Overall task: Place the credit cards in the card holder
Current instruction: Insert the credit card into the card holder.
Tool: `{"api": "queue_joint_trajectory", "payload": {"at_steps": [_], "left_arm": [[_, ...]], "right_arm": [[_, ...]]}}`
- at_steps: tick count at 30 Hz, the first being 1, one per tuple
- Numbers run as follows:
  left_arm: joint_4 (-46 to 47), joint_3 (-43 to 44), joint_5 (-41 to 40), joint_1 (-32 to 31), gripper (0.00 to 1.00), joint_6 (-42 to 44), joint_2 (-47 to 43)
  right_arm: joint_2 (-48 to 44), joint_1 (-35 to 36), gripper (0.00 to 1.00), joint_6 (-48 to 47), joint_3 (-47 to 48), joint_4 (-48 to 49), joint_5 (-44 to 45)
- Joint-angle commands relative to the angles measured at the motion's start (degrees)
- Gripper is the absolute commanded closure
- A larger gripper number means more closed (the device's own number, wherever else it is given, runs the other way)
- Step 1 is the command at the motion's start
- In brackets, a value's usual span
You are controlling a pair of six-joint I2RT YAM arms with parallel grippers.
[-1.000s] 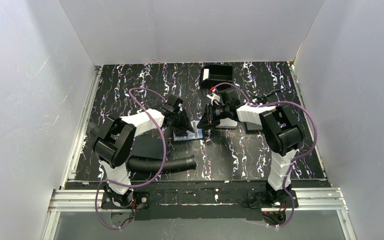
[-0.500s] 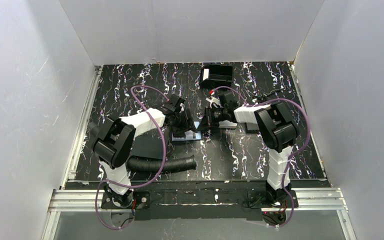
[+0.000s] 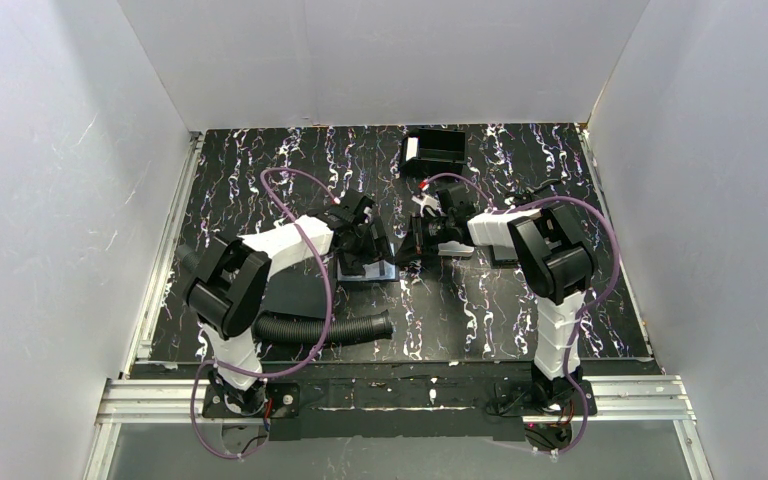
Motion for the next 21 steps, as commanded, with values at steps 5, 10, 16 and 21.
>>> {"api": "queue_joint_trajectory", "payload": {"at_steps": [5,10,16,21], "left_arm": [[-1.4,1.0,1.3,-0.9,0.27,-0.9,4.5],[10.2,-2.9,9.5,-0.4,0.29,-0.1,3.7],[21.9,-9.1,17.9,2.1,0.32,-3.3,3.1],[19.6,-8.1,17.4,2.2,0.31,-1.6,0.8]], "right_arm": [[1.4,-0.1,0.83,0.4,-0.9,2.3,-0.4],[0.3,-0.9,0.76,8.5,-5.2,12.6,-5.3],[0.7,-2.3,0.69,17.9,-9.9,25.9,-8.3],[-0.2,-2.4,0.67,17.0,-9.8,24.3,-7.4]]}}
